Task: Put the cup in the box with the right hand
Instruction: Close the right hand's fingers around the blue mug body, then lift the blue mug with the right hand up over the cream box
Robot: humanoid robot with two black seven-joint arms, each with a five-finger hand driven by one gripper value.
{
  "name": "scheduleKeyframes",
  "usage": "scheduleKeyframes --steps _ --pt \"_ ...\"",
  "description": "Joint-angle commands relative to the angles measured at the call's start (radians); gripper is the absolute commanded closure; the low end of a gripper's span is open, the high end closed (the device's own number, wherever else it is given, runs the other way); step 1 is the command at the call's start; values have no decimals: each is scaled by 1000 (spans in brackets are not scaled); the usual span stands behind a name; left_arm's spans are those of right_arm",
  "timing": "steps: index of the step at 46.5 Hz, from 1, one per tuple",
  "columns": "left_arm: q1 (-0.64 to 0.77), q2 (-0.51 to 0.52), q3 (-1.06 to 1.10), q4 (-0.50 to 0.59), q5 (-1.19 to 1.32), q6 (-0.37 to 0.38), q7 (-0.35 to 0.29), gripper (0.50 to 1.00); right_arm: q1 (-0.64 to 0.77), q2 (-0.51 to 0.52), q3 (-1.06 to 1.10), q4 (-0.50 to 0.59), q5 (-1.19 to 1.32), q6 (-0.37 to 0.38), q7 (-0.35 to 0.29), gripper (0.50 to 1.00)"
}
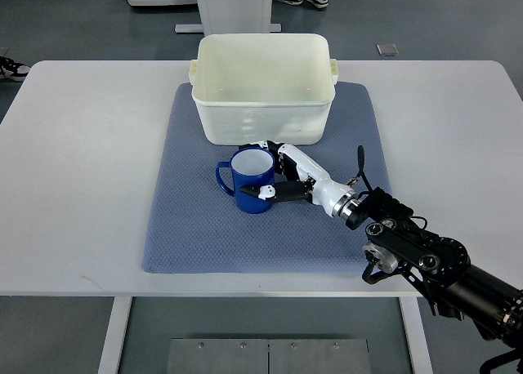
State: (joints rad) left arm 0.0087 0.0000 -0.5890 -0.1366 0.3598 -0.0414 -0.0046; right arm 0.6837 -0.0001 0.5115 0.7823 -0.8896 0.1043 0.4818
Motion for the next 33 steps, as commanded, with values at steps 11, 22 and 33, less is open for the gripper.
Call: scheduleKeyframes --steps 11,22,33 --pt "1 0 0 0 -1 0 0 500 40 0 -11 83 3 1 4 1000" --pt "1 0 0 0 -1 0 1 500 91 -89 -13 228 14 2 -51 1000" --pt "1 0 0 0 -1 0 0 500 157 -149 -4 265 46 2 -94 1000"
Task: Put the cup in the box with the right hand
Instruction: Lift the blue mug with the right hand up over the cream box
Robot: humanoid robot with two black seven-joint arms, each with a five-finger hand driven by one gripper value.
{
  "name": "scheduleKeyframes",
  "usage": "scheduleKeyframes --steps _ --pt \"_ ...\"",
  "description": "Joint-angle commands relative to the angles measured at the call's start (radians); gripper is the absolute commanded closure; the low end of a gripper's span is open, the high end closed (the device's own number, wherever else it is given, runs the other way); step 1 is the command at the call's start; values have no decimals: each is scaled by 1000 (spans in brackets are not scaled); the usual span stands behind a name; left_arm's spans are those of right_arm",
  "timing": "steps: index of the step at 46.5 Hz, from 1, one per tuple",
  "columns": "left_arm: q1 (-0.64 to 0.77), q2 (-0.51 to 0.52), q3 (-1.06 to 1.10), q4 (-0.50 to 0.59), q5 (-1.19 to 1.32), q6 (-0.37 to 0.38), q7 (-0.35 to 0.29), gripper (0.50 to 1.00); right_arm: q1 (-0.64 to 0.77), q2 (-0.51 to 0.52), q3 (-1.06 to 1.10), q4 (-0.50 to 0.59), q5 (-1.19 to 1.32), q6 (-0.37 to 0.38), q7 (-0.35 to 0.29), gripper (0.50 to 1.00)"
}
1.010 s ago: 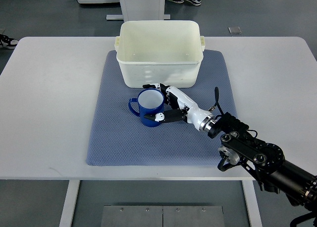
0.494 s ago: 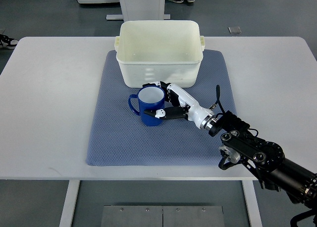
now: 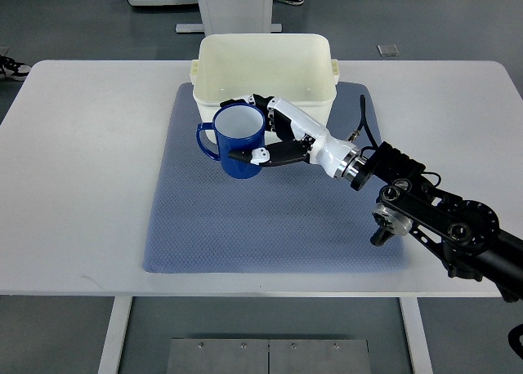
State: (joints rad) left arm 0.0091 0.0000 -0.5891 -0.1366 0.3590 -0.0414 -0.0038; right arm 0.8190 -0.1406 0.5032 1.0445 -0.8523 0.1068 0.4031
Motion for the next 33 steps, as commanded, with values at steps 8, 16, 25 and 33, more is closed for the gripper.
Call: scheduleKeyframes --steps 8,16,25,33 --pt "0 0 0 0 0 0 -1 500 106 -2 60 -9 56 -2 -72 1000" --pt "0 0 0 0 0 0 -1 500 178 16 90 -67 79 -47 -101 1000" --pt "-1 0 0 0 0 0 -1 500 249 94 90 -211 105 -113 -109 1000" --pt "0 0 0 0 1 0 -1 500 281 141 90 -345 107 -171 -106 1000"
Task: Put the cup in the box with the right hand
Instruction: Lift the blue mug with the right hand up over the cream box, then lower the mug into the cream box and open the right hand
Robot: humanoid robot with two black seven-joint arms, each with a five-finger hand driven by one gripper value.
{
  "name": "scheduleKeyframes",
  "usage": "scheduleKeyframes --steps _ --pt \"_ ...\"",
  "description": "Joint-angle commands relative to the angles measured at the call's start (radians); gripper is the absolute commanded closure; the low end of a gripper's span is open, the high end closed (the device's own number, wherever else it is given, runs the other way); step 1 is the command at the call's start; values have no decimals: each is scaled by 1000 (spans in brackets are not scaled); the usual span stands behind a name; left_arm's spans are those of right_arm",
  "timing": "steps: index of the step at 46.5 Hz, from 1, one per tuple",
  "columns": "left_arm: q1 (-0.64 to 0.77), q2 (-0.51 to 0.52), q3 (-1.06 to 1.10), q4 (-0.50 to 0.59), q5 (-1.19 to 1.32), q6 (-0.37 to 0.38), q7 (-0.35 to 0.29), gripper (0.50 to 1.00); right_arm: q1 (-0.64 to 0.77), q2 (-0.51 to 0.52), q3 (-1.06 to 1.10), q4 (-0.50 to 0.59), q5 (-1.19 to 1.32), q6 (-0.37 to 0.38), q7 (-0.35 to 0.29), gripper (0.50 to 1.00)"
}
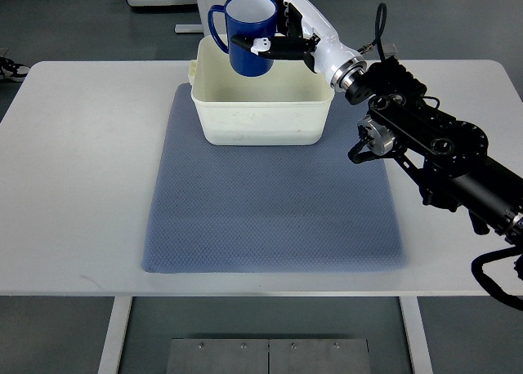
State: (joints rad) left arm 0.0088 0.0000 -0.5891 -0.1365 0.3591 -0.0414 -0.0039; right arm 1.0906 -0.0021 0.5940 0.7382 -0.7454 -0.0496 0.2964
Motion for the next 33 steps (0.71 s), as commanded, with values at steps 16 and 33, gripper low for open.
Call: scheduleKeyframes --steps 16,33 --pt "-1 0 0 0 0 0 1 500 11 2 -45 -154 0 -85 7 1000" --pt "0 0 0 0 0 0 1 500 -23 2 -143 -151 43 -101 17 1000"
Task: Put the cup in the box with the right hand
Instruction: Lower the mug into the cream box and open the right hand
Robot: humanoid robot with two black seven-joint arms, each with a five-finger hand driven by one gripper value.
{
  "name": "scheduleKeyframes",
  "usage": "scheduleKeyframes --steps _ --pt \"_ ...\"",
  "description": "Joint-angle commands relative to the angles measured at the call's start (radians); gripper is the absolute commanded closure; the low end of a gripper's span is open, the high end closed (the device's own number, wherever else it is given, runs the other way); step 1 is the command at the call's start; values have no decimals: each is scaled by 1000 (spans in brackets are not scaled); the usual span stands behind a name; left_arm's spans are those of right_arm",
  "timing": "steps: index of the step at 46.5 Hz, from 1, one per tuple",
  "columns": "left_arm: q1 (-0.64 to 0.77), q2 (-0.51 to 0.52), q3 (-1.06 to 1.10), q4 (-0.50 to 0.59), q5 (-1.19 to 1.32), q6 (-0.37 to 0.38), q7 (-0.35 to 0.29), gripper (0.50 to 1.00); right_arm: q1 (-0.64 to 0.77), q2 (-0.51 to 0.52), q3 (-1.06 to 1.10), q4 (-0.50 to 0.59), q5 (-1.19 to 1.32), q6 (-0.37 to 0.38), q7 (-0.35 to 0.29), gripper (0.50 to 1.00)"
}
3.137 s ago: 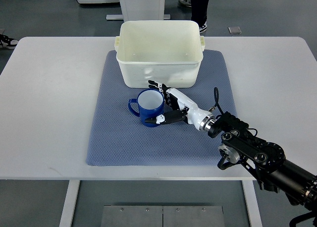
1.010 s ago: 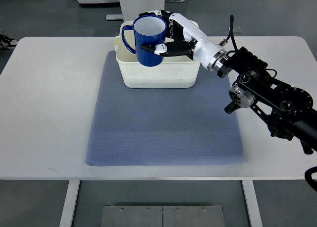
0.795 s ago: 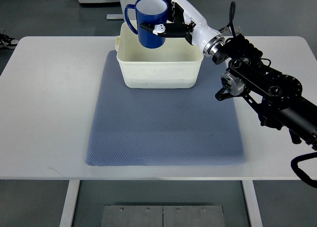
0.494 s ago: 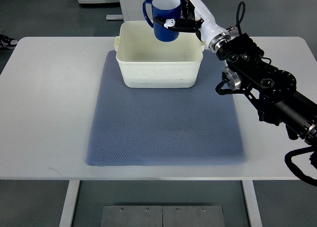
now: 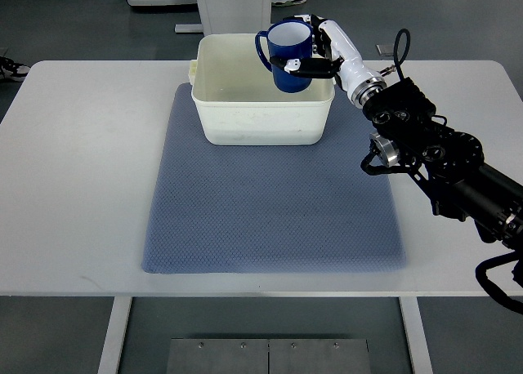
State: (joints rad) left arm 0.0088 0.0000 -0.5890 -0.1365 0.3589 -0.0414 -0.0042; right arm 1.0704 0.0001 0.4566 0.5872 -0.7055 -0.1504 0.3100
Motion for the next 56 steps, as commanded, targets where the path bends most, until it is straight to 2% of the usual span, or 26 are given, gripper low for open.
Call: scheduleKeyframes --steps 1,27,30,31,32,33,34,56 --pt "0 0 0 0 0 0 0 500 -4 0 -6 0 3 0 8 1000" --pt "0 0 0 0 0 0 0 500 -10 0 -21 5 4 0 11 1000" --pt "0 0 0 0 2 0 1 500 -10 0 -35 5 4 0 11 886" --pt "0 0 0 0 2 0 0 500 -10 0 -41 5 4 0 11 813" --pt "0 0 0 0 0 0 0 500 -10 0 -47 5 4 0 11 706" --pt "0 0 0 0 0 0 0 500 -10 0 -52 5 4 0 11 579" --pt "0 0 0 0 0 0 0 500 -10 0 -55 5 3 2 11 501" --pt "0 0 0 0 0 0 1 500 3 0 -55 9 4 2 9 500"
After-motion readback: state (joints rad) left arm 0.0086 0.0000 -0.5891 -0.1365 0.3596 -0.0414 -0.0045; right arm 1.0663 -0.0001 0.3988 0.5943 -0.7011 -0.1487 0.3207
